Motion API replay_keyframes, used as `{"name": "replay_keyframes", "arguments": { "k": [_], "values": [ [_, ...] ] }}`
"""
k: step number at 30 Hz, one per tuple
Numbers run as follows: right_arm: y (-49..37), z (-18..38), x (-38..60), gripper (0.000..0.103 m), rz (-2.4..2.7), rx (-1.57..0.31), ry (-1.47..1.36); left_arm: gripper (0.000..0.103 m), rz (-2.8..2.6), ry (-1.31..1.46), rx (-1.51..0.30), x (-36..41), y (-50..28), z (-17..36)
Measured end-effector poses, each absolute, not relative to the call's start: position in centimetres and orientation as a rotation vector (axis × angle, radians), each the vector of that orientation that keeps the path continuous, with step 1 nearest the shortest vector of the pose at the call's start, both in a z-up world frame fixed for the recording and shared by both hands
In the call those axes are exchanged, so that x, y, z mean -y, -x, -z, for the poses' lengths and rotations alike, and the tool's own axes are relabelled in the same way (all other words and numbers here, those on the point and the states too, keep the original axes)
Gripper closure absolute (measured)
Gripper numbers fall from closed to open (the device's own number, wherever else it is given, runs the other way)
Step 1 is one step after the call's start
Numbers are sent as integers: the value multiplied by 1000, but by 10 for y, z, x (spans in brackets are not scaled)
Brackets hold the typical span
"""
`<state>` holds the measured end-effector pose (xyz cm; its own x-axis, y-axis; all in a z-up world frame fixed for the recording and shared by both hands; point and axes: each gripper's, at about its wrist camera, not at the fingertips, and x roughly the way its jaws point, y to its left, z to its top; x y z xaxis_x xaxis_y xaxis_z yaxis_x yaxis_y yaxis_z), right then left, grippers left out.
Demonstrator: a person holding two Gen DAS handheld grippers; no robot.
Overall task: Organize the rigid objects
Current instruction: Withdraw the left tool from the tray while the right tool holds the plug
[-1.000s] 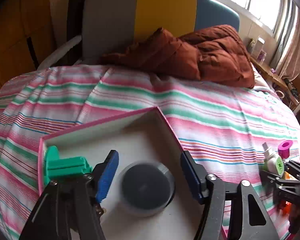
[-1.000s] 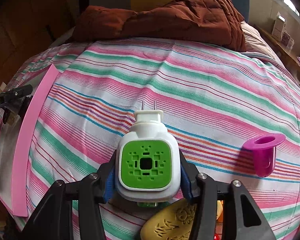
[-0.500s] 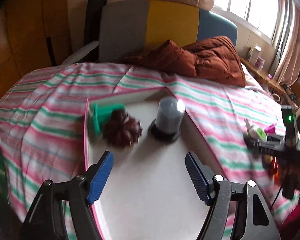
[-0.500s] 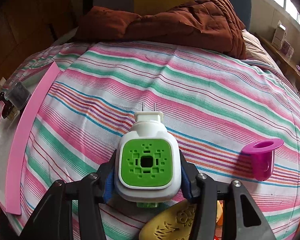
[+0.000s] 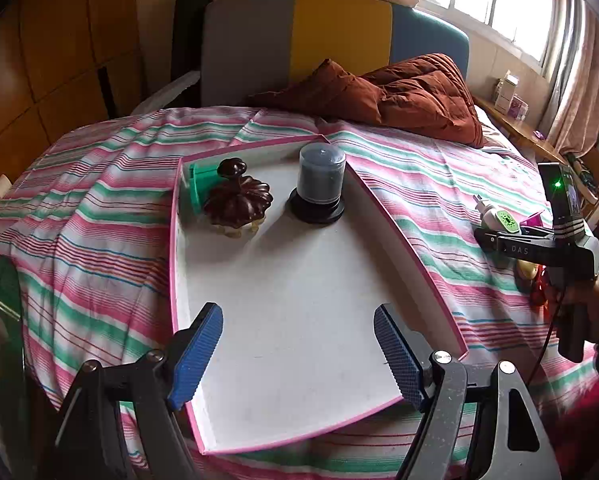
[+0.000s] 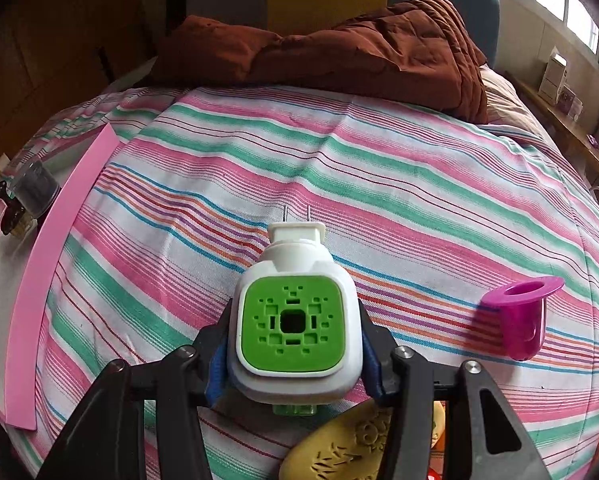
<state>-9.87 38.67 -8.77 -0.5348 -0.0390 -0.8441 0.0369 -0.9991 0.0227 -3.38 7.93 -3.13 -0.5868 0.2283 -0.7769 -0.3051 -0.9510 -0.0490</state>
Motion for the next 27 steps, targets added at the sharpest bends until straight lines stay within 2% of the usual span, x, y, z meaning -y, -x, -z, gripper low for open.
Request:
{"name": "replay_keyframes", "arguments": {
  "k": [27],
  "values": [
    [105, 86, -380, 51, 2748, -23, -1525, 24, -2638, 1330, -101, -52, 30, 52]
  ]
}}
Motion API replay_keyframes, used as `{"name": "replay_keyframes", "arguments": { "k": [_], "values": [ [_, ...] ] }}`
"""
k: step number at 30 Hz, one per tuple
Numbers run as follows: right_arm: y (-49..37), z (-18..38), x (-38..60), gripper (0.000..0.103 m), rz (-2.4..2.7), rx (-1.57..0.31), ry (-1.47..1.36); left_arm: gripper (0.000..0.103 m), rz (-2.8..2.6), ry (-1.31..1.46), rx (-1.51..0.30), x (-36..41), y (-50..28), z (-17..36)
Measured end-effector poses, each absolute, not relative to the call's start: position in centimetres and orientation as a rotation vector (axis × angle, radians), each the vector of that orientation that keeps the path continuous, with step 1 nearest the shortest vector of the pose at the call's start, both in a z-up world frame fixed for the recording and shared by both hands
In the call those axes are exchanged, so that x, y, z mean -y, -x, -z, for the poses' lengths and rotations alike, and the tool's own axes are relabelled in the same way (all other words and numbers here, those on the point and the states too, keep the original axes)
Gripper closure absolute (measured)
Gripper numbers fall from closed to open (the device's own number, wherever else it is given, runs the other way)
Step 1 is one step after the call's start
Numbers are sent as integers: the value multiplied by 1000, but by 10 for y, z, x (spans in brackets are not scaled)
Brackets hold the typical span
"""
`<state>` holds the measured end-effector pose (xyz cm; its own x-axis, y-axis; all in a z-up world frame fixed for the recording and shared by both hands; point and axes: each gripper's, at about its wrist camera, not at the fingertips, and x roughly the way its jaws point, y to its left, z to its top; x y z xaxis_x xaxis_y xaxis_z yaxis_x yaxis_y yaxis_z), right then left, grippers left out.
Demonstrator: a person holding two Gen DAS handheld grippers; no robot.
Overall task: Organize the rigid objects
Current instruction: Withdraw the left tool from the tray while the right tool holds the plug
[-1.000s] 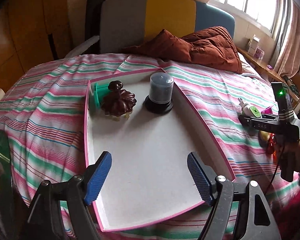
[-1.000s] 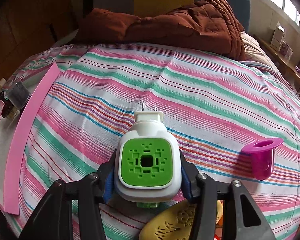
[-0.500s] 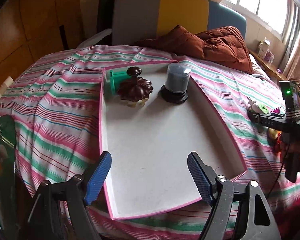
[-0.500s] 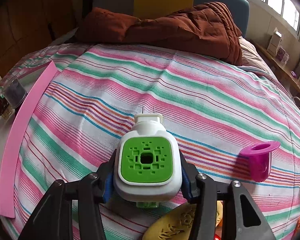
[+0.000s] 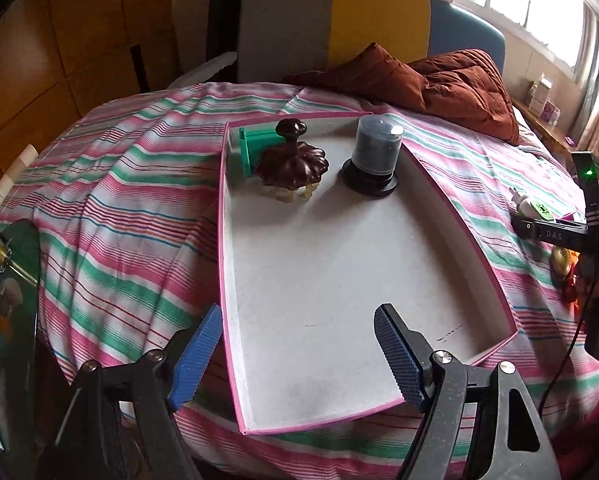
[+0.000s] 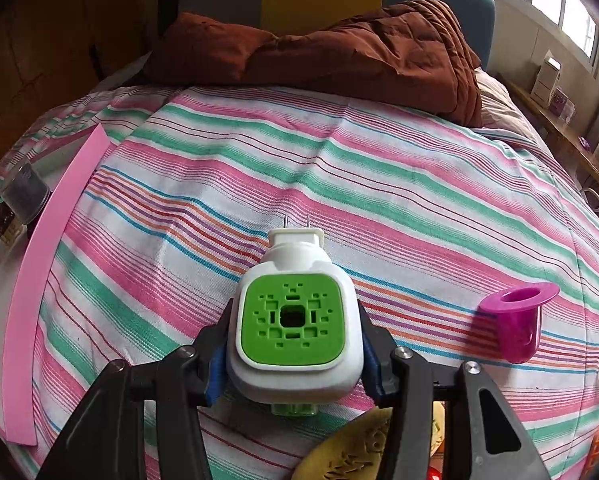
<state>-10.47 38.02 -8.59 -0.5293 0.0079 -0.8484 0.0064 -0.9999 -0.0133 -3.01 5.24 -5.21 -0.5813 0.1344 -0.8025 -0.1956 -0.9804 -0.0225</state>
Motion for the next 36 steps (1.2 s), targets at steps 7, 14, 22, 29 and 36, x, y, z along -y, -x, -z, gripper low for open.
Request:
{"name": "replay_keyframes", "arguments": {
  "k": [7, 14, 22, 29, 36],
  "values": [
    [102, 85, -377, 51, -2724, 11, 1540, 24, -2614, 1288, -108, -58, 21, 46],
    [88, 81, -362, 51, -2676, -82, 1591, 24, -2593, 1252, -93, -56, 13, 41],
    [66, 82, -332, 50, -2677, -145, 1557, 24, -2617, 1235, -32, -34, 8, 39],
    [56, 80, -323, 51, -2650, -111, 1570, 24, -2655, 1247, 30, -11, 7, 42],
    [49, 63, -310, 51, -2685, -97, 1545, 24, -2672, 1265, 63, 2, 7, 47]
  ]
}}
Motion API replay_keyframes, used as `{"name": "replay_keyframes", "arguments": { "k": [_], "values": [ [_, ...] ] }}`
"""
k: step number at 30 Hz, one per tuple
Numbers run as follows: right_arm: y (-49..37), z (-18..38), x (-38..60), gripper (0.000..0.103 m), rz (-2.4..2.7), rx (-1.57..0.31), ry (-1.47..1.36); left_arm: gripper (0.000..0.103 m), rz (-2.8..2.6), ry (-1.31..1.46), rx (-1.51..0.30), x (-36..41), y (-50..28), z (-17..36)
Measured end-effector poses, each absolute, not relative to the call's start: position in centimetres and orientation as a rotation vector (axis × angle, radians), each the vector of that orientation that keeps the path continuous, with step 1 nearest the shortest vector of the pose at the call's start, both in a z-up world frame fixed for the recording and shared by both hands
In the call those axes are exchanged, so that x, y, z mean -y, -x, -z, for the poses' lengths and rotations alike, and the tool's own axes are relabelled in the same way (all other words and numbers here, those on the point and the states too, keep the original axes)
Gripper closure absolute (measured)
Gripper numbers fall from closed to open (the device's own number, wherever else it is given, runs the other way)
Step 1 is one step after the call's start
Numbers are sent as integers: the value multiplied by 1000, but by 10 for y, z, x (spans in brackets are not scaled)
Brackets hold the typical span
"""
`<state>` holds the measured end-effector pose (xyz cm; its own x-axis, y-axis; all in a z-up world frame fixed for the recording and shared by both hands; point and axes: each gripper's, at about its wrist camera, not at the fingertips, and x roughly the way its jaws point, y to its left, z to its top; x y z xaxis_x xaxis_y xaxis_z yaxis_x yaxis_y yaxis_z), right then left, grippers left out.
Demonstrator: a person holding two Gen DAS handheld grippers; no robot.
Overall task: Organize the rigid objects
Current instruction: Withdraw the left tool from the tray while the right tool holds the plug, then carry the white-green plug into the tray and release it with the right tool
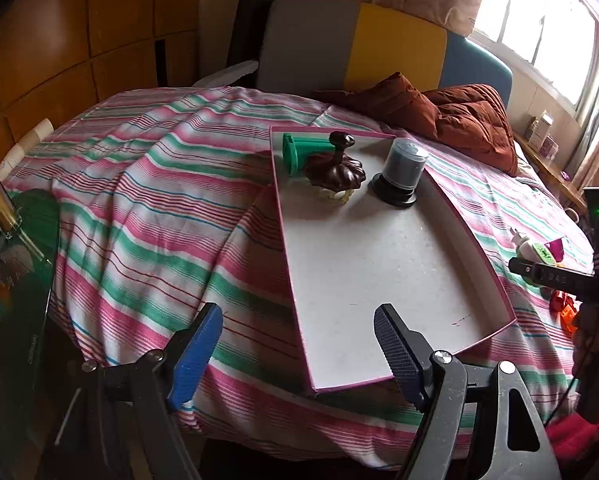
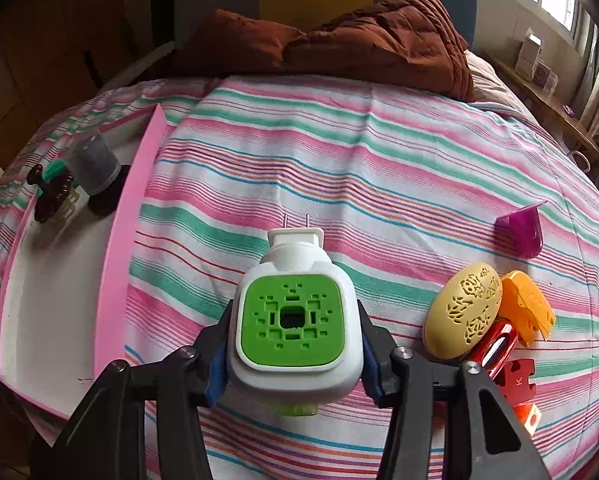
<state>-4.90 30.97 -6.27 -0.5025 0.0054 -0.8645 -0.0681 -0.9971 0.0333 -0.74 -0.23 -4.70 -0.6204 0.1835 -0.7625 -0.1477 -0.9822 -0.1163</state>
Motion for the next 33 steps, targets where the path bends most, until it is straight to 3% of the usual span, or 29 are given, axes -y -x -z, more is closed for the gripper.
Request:
{"name": "replay_keyframes", "arguments": {
  "k": [7, 16, 33],
  "values": [
    [43, 26, -263, 51, -2891, -24, 1515, 25, -2675, 1279, 76, 7, 9, 50],
    [57, 20, -179, 51, -3038, 267, 1662, 25, -2681, 1290, 82, 11, 9, 51],
    [126, 64, -162, 51, -2955, 199, 1732, 24, -2692, 1345, 86, 18, 17, 59]
  ]
}}
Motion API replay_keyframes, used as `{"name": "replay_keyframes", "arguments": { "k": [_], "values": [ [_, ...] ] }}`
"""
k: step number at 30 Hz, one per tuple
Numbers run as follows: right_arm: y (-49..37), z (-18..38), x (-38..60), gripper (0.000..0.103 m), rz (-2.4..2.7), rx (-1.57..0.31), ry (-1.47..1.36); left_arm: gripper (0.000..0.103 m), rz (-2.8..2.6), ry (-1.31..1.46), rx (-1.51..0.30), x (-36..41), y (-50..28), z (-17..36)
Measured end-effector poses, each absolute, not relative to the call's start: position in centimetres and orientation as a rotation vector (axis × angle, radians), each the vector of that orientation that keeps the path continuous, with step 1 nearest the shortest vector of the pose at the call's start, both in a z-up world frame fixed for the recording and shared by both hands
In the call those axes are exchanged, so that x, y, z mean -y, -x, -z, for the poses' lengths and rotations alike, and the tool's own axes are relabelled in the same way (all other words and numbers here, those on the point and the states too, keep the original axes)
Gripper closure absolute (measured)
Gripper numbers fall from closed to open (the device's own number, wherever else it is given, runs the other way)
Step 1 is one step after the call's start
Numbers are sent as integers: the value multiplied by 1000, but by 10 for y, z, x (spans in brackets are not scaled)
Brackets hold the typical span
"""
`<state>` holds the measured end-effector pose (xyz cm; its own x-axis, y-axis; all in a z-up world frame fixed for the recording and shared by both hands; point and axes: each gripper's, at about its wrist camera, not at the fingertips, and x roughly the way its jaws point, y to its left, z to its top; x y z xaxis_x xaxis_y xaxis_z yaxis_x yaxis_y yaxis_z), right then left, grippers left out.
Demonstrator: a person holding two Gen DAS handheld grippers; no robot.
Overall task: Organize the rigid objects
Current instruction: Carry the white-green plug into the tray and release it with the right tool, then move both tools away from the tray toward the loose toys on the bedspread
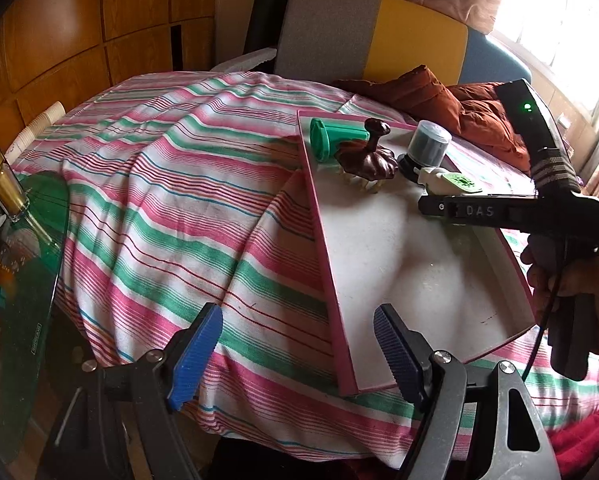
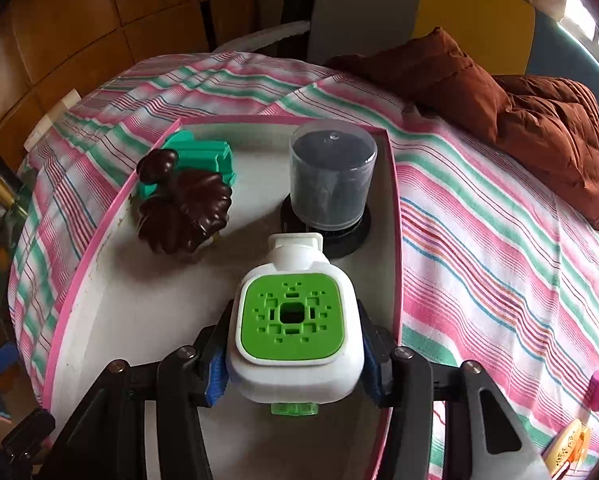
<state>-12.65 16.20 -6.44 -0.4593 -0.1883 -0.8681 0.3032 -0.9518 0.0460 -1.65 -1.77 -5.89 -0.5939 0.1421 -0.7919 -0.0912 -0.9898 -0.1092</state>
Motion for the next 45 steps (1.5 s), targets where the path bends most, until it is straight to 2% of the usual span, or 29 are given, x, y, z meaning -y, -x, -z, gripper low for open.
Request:
{"name": "replay_keyframes", "arguments": {
  "k": [8, 12, 27, 37, 41, 45],
  "values": [
    [118, 57, -169, 48, 2438, -95, -1422, 24, -2700, 1346, 91, 18, 15, 56],
    [108, 48, -175, 37, 2457, -44, -1376, 24, -2708, 1326, 77, 15, 12, 52],
    [51, 14, -210, 37, 2523, -2, -1261, 24, -2716, 1279, 39, 11, 0, 40],
    [26, 13, -291, 37, 2648, -34, -1340, 24, -2707, 1260, 5, 4, -1, 38],
    [20, 11, -355, 37, 2778, 88, -1388, 24, -2705, 1253, -2, 1, -1, 37],
    [9, 10, -430, 37, 2987, 372, -1378, 24, -2703, 1244, -21, -5, 0, 35]
  ]
}}
